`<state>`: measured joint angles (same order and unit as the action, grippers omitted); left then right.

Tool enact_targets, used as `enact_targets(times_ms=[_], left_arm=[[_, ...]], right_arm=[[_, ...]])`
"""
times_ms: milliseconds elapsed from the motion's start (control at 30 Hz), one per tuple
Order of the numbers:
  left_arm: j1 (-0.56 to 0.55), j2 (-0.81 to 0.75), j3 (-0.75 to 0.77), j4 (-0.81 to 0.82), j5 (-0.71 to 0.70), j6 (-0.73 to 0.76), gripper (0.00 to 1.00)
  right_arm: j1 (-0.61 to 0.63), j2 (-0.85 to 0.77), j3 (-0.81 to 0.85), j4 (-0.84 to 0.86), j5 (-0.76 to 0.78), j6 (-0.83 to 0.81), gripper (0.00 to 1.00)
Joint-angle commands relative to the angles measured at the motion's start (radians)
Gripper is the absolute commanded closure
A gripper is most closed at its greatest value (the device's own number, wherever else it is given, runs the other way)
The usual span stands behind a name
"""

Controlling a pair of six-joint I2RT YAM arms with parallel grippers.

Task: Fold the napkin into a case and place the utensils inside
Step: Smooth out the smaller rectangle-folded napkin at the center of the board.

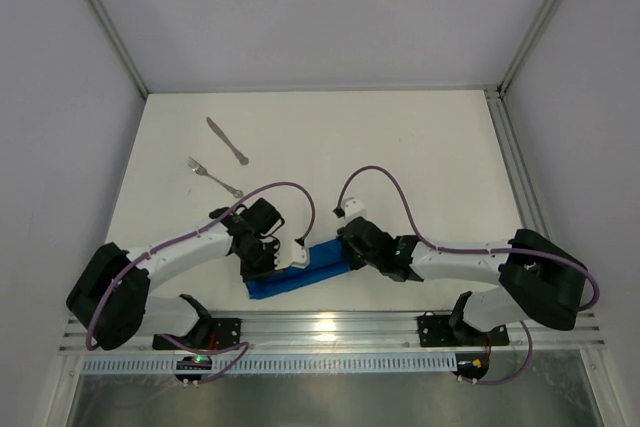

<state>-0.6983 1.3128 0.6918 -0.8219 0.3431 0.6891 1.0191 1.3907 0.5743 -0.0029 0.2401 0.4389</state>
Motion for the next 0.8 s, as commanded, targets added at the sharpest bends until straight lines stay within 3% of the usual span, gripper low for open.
enact_targets(times_ms=[0,133,300,567,767], left_arm=[[-0.001,-0.03,0.026,-0.057,0.022,0.015,1.0],[-0.001,-0.024,0.029,-0.053,0.043,0.007,1.0],[-0.001,-0.017,0.034,-0.046,0.063,0.009,1.0],[-0.001,-0.003,0.045,-0.052,0.074,0.009,0.99],[-0.001,-0.027,0.038,-0.062,0.096,0.006,0.98]], right_arm=[[-0.004,-0.048,-0.025,0.064,-0.013,-0.075,0.81],[-0.004,-0.102,-0.016,0.046,-0.038,-0.1,0.61],[-0.005,-0.249,-0.001,0.029,-0.059,-0.108,0.51],[-0.005,-0.191,0.1,0.06,-0.163,-0.051,0.51],[-0.005,-0.03,0.131,0.147,-0.275,0.05,0.65]])
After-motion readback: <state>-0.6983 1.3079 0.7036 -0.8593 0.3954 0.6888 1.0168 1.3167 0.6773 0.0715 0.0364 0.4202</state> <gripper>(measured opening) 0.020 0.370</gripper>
